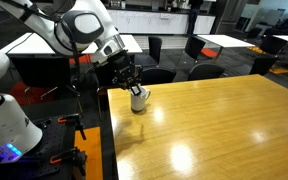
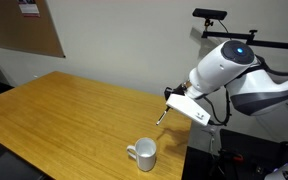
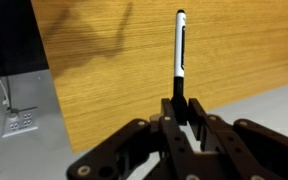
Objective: Pick the pen from the cup and put it on the table
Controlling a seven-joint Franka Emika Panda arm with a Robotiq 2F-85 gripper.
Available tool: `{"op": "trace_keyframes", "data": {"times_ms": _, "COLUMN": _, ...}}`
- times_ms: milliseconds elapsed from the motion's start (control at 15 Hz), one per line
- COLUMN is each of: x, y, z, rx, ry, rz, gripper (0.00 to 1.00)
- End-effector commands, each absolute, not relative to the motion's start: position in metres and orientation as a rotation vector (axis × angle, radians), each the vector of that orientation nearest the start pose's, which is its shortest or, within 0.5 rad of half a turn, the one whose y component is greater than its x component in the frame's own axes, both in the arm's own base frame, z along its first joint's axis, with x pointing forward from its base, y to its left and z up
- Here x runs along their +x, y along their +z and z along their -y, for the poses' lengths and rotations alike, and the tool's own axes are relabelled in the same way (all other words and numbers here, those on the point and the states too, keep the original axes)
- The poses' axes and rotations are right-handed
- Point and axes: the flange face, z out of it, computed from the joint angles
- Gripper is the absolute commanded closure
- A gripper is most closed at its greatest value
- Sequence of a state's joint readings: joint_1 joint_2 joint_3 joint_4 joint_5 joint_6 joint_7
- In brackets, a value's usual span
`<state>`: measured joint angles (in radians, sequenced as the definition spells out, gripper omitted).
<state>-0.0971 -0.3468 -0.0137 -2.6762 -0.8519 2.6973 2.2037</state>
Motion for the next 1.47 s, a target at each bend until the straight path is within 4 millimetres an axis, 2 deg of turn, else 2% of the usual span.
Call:
{"op": "trace_keyframes", "data": {"times_ms": 0, "x": 0.41, "y": 0.372, "z": 0.039, "rx": -1.934, "ry": -0.867, "rz": -2.088, "gripper": 0.95}}
{"op": "trace_keyframes", "data": {"times_ms": 533, "x": 0.412, "y": 0.359, "z": 0.065, "rx": -1.82, "ry": -0.791, "rz": -2.029, "gripper": 0.95}}
{"op": "trace_keyframes", "data": {"times_ms": 933, "x": 0.42, "y": 0.344, "z": 0.076, "rx": -1.781, "ry": -0.743, "rz": -2.008, "gripper": 0.95}}
{"op": "trace_keyframes", "data": {"times_ms": 1000, "x": 0.421, "y": 0.342, "z": 0.077, "rx": -1.782, "ry": -0.737, "rz": -2.001, "gripper": 0.54}}
{"op": "trace_keyframes", "data": {"times_ms": 1067, "x": 0.423, "y": 0.34, "z": 0.077, "rx": -1.781, "ry": -0.733, "rz": -1.995, "gripper": 0.53}}
{"op": "trace_keyframes", "data": {"times_ms": 1400, "x": 0.431, "y": 0.332, "z": 0.07, "rx": -1.815, "ry": -0.713, "rz": -1.975, "gripper": 0.17}}
